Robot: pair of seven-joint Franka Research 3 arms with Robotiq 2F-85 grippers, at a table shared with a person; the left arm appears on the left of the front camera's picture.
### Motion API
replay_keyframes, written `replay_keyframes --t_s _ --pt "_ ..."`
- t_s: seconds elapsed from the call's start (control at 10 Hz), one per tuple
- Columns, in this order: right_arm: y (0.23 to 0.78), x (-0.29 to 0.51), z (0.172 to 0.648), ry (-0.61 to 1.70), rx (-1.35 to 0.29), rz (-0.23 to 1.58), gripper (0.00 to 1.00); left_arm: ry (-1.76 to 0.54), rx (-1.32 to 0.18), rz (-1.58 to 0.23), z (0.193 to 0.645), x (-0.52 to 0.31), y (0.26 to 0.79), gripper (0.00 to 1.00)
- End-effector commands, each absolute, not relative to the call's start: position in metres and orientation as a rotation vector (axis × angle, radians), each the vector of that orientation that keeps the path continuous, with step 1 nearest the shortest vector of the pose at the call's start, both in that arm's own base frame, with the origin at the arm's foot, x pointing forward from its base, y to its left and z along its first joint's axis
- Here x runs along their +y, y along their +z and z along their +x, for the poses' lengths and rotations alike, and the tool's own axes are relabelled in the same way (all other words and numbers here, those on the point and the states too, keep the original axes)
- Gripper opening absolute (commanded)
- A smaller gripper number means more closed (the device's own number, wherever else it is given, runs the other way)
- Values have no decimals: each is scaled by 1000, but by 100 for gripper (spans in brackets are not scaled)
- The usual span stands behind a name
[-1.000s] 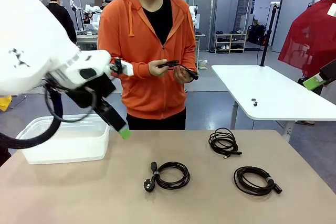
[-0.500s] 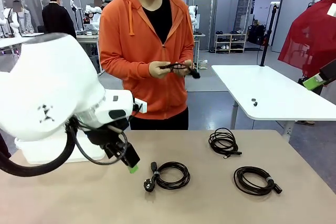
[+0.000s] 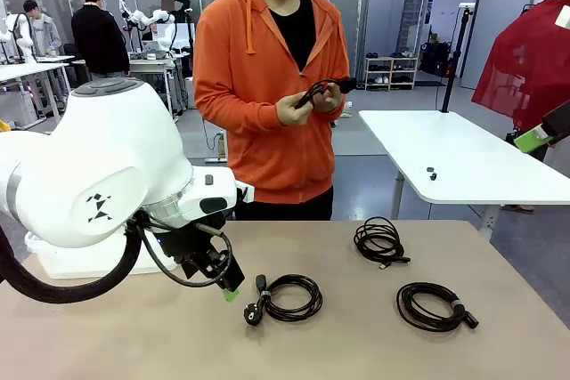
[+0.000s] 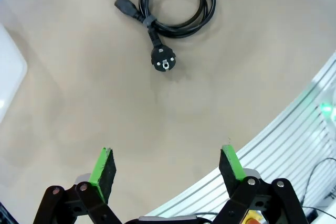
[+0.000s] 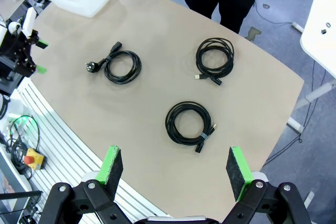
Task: Organize and store the cables.
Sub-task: Place the Power Cable into the Organizing box.
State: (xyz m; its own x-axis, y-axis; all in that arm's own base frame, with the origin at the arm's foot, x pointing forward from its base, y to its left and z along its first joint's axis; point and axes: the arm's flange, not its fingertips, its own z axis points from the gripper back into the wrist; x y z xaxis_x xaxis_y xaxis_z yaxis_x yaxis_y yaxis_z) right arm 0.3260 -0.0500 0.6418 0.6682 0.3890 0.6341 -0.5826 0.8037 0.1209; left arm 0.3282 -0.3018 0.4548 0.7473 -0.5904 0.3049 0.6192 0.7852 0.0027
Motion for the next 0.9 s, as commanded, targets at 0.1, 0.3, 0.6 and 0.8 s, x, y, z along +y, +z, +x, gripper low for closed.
replay_keyframes --t_s 0.1,0.3,0.6,0.8 --pt "642 -51 326 575 -633 340 100 -629 -289 -87 326 -300 448 100" --pt "642 -51 326 575 -633 340 100 -650 -291 -99 327 -300 451 100" --pt "642 -51 326 575 -633 340 100 -341 -183 -112 345 -328 438 100" --pt "642 -51 326 575 -633 340 100 -202 -115 -94 352 -349 420 100"
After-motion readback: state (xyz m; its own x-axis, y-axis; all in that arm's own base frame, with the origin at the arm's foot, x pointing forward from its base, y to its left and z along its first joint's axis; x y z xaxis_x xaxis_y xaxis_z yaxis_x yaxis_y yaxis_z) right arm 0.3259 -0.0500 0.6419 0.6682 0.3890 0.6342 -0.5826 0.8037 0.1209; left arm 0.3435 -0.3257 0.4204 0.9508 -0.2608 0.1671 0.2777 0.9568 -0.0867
